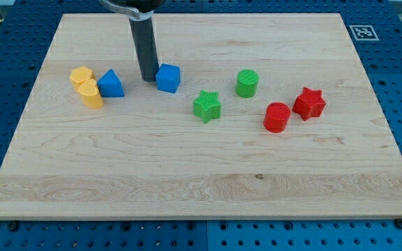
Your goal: Move the cube towards the center of the board
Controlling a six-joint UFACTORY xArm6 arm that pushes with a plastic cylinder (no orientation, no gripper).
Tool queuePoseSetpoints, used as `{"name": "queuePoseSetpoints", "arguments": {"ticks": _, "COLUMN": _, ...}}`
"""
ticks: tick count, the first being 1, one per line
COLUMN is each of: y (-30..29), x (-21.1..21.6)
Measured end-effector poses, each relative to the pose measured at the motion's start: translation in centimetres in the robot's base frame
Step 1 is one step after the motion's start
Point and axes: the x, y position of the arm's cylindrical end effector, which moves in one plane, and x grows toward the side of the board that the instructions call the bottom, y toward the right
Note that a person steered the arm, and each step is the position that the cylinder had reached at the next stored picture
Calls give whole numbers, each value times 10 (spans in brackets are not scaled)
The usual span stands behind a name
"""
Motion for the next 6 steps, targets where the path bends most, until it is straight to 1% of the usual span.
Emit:
{"name": "queuePoseSetpoints", "arguments": {"ticks": 3, "y": 0, "x": 13}}
{"name": "queuePoseSetpoints", "arguments": {"ticks": 6, "y": 12, "x": 14}}
